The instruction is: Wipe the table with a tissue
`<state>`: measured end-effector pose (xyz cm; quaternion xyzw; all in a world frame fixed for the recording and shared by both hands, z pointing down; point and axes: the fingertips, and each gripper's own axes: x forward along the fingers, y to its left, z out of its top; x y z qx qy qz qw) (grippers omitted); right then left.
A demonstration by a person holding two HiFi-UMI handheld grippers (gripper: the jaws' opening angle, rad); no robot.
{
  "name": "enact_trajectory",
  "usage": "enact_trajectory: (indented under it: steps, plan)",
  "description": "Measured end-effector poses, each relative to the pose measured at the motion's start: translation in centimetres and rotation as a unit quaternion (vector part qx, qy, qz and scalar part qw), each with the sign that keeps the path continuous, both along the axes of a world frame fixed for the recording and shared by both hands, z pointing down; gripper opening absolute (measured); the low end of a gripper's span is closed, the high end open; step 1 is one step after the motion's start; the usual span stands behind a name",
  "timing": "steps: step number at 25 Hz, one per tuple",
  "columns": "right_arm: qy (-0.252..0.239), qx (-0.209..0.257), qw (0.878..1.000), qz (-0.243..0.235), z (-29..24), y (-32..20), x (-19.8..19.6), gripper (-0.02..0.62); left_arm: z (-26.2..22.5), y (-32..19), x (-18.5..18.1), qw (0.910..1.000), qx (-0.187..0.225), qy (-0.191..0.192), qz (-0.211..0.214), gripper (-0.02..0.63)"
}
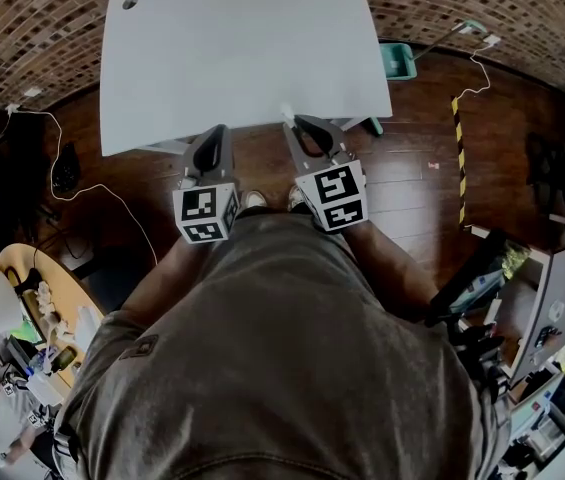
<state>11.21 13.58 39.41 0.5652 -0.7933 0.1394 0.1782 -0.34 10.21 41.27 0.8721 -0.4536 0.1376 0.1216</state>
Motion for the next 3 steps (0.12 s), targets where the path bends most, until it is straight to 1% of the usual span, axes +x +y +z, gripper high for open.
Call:
enact_trajectory:
  steps: [3]
  plan:
    - [0.001,0.0,1.0,-0.001,0.01,-0.04,0.08,0.058,-0.19,-0.08,0.23,1.0,0.003,0.001,0.001,0.002]
